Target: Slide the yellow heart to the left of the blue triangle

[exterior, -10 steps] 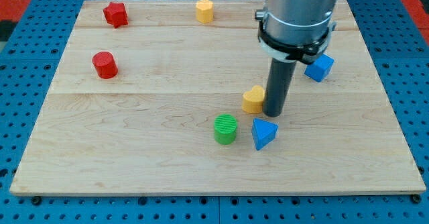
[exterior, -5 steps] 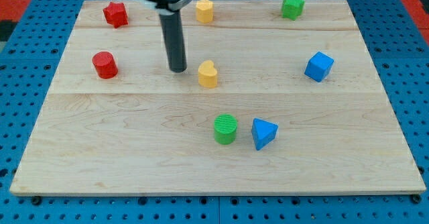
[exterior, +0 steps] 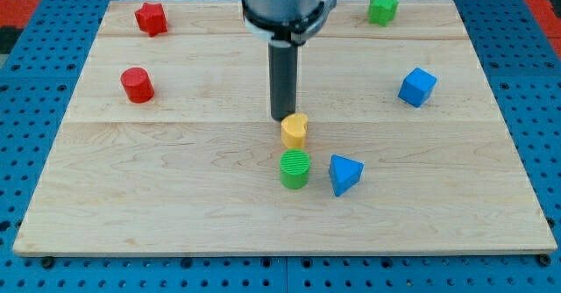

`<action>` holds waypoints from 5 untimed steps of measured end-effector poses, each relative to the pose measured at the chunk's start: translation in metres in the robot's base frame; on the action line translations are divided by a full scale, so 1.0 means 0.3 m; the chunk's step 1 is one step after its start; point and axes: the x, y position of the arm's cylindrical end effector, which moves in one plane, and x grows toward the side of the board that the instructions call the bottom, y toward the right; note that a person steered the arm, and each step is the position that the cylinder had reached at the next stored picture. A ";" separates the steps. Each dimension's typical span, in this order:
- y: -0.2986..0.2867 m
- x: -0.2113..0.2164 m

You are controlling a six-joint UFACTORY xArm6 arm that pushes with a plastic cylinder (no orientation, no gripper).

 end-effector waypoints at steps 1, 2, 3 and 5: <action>0.078 0.103; 0.119 0.114; 0.115 0.118; 0.073 0.224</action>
